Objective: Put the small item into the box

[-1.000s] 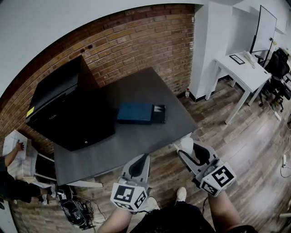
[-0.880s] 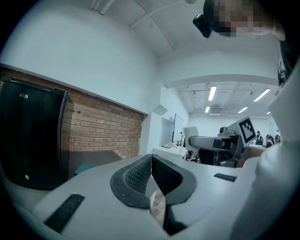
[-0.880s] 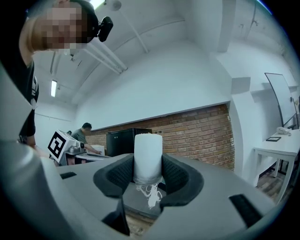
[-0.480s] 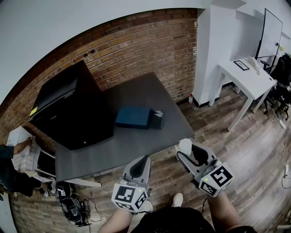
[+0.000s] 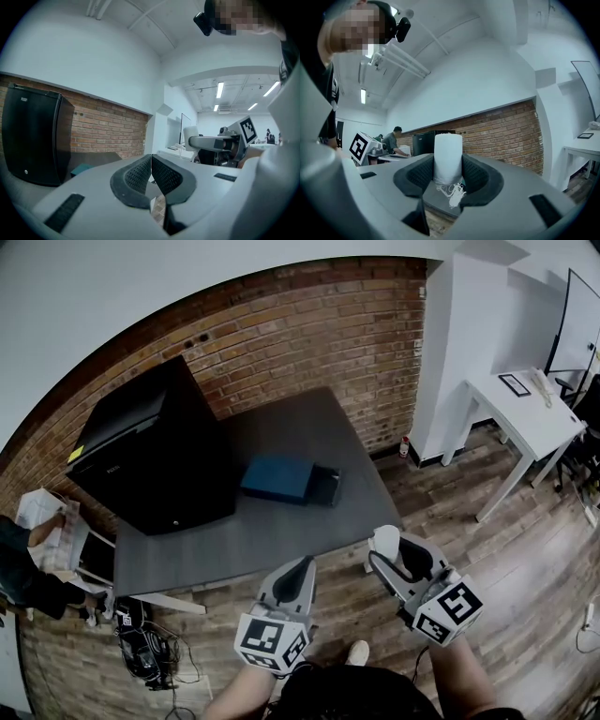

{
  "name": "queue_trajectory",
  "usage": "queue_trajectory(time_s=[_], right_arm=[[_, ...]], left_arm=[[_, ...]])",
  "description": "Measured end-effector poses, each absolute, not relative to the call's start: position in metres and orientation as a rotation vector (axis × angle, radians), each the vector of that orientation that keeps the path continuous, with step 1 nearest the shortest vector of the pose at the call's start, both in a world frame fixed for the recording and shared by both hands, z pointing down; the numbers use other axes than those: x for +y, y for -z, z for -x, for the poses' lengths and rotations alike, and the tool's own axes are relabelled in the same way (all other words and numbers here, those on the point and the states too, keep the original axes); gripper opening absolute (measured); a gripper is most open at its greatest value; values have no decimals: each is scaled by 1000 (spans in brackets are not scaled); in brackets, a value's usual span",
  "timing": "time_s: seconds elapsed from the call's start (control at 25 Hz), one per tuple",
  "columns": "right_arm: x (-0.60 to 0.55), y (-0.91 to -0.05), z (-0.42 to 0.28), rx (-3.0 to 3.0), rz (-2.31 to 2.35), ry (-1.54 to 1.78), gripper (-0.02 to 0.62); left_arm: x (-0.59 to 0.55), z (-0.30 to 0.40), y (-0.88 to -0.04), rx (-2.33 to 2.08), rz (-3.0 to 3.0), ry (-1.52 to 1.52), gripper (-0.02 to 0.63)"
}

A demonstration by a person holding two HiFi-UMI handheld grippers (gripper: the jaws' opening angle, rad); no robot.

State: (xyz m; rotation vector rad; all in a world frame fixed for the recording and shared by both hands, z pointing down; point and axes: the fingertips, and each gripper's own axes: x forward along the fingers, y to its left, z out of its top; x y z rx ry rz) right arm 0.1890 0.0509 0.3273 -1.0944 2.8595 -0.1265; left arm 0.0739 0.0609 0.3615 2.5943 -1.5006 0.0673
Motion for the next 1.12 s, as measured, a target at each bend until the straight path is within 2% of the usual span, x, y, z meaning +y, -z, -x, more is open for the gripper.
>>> queue_trajectory(time_s=[0.52, 1.12], right_arm=[[19, -334, -168, 2886, 1033, 173, 193], [-52, -341, -120, 2854, 1171, 207, 195]], left_arm=[[37, -54, -368, -1537, -2557, -93, 34], [-38, -7, -382, -1405, -2594, -113, 35]])
